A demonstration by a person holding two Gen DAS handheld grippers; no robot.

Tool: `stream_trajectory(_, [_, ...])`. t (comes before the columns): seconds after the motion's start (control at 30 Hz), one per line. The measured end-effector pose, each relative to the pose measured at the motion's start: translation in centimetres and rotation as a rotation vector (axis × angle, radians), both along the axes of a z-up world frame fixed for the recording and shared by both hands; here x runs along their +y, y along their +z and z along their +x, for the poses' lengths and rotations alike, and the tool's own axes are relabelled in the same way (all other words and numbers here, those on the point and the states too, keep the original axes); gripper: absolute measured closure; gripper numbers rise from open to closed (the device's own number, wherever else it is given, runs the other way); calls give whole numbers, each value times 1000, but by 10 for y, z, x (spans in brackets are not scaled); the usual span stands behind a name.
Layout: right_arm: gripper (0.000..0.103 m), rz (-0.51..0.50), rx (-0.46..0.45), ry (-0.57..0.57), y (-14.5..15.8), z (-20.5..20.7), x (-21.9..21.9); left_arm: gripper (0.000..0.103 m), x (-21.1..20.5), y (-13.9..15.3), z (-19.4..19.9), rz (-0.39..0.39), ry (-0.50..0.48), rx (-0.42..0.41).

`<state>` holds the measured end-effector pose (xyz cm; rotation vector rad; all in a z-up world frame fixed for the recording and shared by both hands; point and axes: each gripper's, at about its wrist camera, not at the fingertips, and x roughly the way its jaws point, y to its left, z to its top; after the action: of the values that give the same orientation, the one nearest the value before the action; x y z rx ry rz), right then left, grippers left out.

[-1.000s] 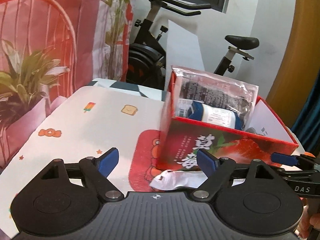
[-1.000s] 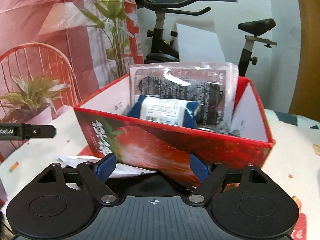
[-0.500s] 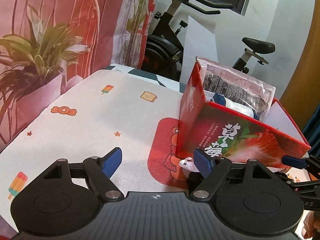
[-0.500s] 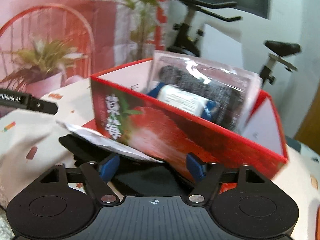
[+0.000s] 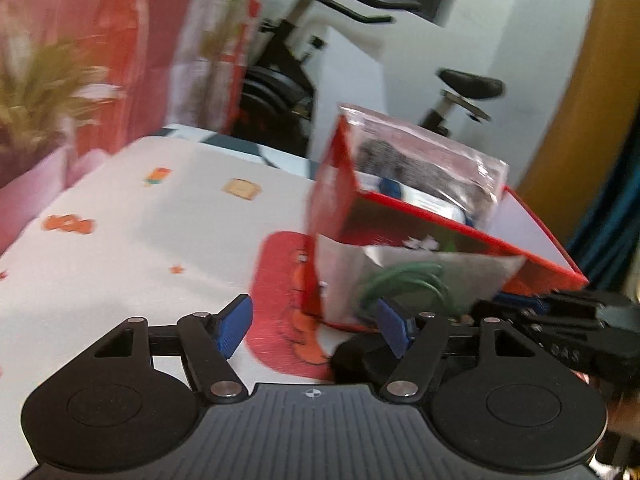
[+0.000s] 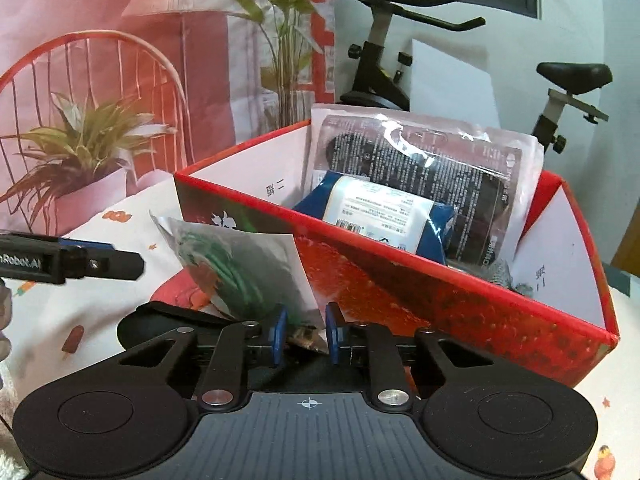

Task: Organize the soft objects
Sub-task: 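Close the left gripper on the white pouch while the right gripper grips it too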

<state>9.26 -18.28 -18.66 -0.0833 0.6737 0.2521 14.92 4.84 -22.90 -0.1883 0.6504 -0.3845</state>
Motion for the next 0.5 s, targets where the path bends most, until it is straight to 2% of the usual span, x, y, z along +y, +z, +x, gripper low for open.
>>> stream_trajectory(0.2, [84, 6, 5, -9, -2, 2, -1, 32, -18, -11, 19, 48, -125, -38])
stream_trajectory(0.37, [84, 7, 12, -8, -3, 3, -1, 32, -20, -17, 39, -31, -208, -34])
stream_trajectory(0.5, [85, 9, 14, -10, -3, 3, 0, 32, -27, -20, 51, -23, -237, -22])
